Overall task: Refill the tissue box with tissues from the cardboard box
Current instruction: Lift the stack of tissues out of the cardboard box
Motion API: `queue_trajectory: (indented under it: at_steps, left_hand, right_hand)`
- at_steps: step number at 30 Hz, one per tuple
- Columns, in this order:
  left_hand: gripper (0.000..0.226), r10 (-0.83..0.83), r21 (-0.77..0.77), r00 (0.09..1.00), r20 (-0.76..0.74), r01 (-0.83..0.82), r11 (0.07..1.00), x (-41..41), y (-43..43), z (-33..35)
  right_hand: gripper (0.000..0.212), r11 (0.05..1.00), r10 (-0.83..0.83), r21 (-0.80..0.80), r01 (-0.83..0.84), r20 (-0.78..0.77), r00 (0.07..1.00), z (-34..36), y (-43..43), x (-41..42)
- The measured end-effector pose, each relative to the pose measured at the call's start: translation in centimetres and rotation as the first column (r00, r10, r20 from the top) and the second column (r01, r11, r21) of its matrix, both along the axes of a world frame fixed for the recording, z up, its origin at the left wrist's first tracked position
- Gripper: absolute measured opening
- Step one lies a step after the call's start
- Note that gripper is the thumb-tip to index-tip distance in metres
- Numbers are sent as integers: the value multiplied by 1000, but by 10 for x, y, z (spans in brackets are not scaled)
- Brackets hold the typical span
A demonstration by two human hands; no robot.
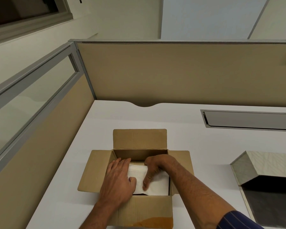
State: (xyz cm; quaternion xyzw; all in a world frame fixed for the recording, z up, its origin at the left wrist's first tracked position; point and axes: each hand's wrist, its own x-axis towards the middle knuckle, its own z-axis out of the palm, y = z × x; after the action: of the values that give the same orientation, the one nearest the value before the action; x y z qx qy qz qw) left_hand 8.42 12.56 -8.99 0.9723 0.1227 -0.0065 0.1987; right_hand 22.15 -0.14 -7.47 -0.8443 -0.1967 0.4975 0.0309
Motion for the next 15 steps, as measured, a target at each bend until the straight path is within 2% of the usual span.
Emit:
queue_trajectory:
  at_steps: [8,15]
  left_hand:
    - [68,1,2,1000,10,-1,1000,-1,-2,1]
    - [69,-27,5,999,20,26,1000,1,0,0]
  right_hand:
    - [94,990,-1,143,-15,110,994,6,-14,-15]
    - [78,963,67,237,-129,251,966,13,-27,-31]
